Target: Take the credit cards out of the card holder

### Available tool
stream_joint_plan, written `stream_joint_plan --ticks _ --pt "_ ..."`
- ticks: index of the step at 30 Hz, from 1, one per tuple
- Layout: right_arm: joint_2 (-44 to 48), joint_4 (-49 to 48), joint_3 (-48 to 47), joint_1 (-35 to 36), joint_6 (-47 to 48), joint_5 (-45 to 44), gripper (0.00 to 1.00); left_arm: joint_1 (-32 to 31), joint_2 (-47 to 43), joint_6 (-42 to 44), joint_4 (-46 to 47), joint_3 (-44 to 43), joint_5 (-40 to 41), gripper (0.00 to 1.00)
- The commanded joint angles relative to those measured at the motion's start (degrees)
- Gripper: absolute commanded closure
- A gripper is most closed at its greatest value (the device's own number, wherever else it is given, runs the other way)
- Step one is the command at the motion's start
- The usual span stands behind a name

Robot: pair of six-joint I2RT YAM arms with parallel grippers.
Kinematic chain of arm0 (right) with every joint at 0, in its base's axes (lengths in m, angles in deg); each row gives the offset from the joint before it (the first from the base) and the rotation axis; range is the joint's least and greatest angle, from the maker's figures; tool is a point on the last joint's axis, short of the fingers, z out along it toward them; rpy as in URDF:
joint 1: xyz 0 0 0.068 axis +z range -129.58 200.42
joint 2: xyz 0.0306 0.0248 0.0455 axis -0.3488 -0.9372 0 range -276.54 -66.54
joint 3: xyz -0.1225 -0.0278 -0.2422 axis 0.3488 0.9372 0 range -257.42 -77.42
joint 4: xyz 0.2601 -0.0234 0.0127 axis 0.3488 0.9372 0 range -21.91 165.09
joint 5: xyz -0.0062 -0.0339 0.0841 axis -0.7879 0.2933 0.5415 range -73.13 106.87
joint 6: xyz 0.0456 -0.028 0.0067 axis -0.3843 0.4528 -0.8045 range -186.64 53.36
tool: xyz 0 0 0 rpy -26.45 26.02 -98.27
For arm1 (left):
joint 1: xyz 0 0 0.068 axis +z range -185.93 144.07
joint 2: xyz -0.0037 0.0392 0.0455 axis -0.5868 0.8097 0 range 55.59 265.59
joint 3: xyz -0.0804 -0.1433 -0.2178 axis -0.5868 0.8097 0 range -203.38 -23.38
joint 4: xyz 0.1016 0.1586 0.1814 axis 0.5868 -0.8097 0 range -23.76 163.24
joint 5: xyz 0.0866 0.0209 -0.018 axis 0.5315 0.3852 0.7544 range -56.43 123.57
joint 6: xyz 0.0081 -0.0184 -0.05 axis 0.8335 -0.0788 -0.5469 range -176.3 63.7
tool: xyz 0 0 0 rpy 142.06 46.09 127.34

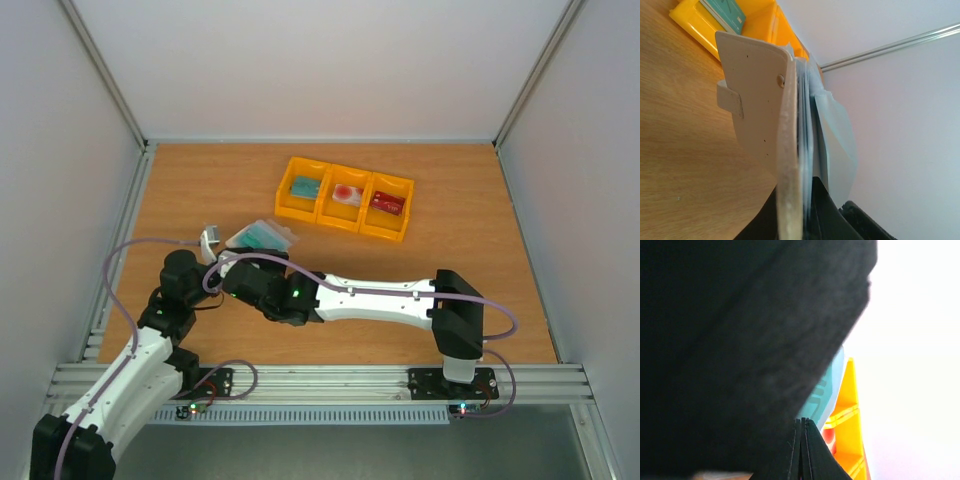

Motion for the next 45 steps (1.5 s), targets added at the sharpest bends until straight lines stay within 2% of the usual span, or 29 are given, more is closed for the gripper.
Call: stream_joint_plan --ticks 1,13,22,25,28,30,33,38,42,45 --pt "-0.46 4.33 0.0 -2.72 -0.31 -1.99 0.99 -0.71 -1.54 -0.26 8.35 -0.85 -3.8 1.0" --pt "10.7 7.38 -0.75 -3.11 -15.16 15.02 0.99 -0.77 -1.5 0.86 6.25 -1.16 -3.18 1.0" --pt "11.01 6.77 -0.6 -3.14 -17.63 19.41 0.99 -0.79 -1.58 0.96 6.16 -1.12 -3.06 1.0" --pt "12.79 7.48 -1.11 -6.03 -22.33 26.92 0.98 -0.84 -1.71 1.7 6.89 -1.43 -4.3 1.0" --pt "16.44 8.08 -0.82 -11.07 -24.76 40.28 0.91 -1.14 -1.8 7.46 4.72 -5.0 -8.0 1.0" --pt "18.51 9.77 -1.56 -13.53 -24.9 46.27 0.85 -1.05 -1.05 16.32 -2.87 -9.11 -10.81 1.0" --pt "20.48 14.06 -3.8 -17.58 -27.11 55.92 0.76 -0.98 0.73 22.41 -13.4 -12.14 -14.17 1.0" --pt "20.23 18.74 -6.66 -19.36 -34.83 58.97 0.57 -0.97 3.68 17.82 -7.72 -11.57 -17.54 1.0" --pt "23.55 11.56 -1.72 -19.1 -41.8 66.69 0.57 -1.06 5.78 9.99 4.45 -8.93 -17.38 1.0" --pt "24.19 7.91 0.86 -19.1 -45.97 68.0 0.58 -1.28 5.46 7.66 5.63 -7.3 -16.33 1.0"
